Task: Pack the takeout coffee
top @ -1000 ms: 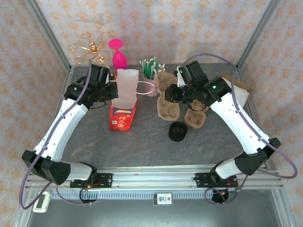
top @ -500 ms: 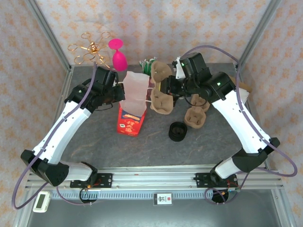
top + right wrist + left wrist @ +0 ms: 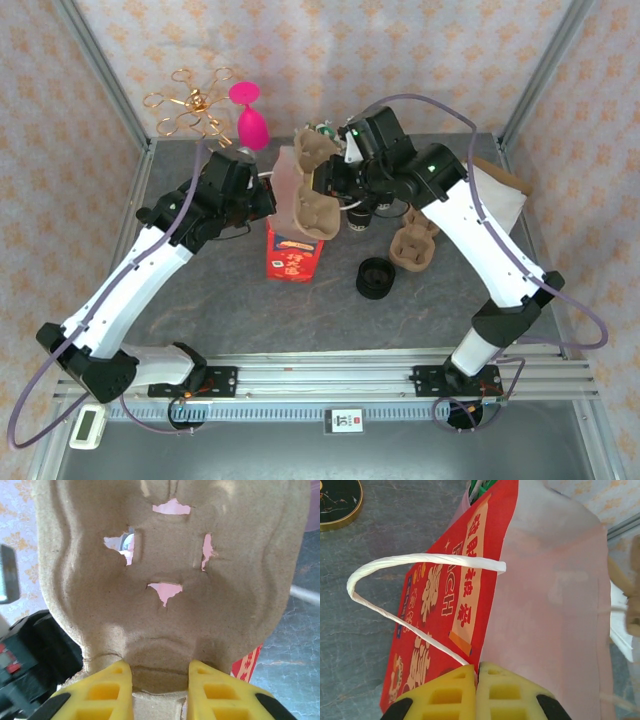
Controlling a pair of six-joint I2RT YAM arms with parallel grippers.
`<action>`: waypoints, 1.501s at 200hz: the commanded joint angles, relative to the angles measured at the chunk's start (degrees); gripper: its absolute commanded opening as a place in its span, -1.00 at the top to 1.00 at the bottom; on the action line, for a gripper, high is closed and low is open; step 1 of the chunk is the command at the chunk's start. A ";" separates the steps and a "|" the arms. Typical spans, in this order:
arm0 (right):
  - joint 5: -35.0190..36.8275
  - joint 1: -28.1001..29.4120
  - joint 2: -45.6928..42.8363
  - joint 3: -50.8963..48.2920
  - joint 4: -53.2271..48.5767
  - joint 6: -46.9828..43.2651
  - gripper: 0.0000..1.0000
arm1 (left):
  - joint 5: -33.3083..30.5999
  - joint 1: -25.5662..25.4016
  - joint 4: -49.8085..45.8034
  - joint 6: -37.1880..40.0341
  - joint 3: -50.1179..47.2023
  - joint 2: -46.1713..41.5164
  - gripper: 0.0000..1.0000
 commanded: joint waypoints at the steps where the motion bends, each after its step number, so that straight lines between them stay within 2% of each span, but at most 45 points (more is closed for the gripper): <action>1: 2.35 0.61 0.72 1.80 0.03 3.51 0.53 | 0.00 -0.56 4.21 -3.72 -2.41 -1.79 1.00; 38: 4.33 2.03 3.17 3.85 -2.39 4.92 0.55 | 2.45 -1.13 9.56 -7.14 -7.52 -3.99 1.00; 102: 9.23 3.85 4.61 3.17 -5.21 7.10 0.57 | 1.36 -3.47 13.39 -10.64 -13.21 -6.41 1.00; 216: 16.56 4.63 8.47 4.44 -12.06 8.83 0.60 | 2.67 -3.73 16.47 -10.79 -15.06 -8.79 1.00; 270: 14.73 5.60 11.59 6.87 -11.38 9.82 0.62 | 5.89 -3.99 20.37 -12.19 -16.91 -8.74 1.00; 300: 16.31 5.60 13.77 8.98 -13.20 9.81 0.62 | 6.36 -4.09 20.70 -12.19 -17.03 -8.71 1.00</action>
